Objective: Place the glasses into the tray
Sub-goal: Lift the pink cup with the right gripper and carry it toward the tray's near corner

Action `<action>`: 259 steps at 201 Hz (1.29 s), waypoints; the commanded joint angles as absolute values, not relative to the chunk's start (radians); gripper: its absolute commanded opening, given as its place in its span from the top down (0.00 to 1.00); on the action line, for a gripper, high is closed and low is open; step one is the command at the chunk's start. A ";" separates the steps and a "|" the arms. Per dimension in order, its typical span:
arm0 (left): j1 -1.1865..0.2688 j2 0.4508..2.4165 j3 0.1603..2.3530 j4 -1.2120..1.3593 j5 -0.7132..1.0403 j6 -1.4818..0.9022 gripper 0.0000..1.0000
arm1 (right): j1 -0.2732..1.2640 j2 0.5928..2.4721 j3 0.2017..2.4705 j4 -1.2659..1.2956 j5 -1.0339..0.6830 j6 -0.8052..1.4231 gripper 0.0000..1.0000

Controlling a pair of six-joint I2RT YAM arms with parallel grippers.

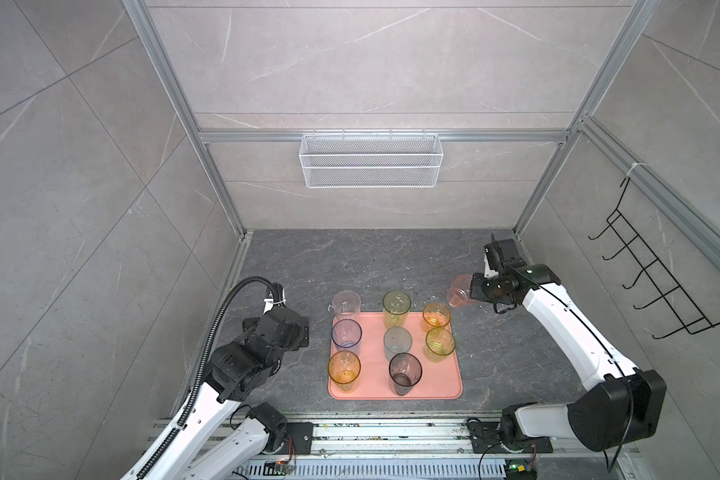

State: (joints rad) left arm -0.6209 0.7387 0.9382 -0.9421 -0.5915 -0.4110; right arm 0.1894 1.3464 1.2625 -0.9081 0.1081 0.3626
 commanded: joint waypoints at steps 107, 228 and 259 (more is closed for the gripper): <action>-0.609 0.724 0.935 -0.922 -0.574 -0.416 0.00 | 0.215 1.055 1.228 -1.209 -0.067 0.336 1.00; -0.609 0.706 0.937 -0.934 -0.606 -0.419 0.00 | 0.605 0.930 1.116 -1.342 0.084 0.548 1.00; -0.609 0.704 0.938 -0.934 -0.609 -0.420 0.00 | 0.715 0.920 1.059 -1.319 0.099 0.634 1.00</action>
State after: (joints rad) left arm -0.6144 0.7124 0.9379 -0.9424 -0.5762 -0.4114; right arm 0.6472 0.9333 1.0966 -1.3212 0.0647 0.5346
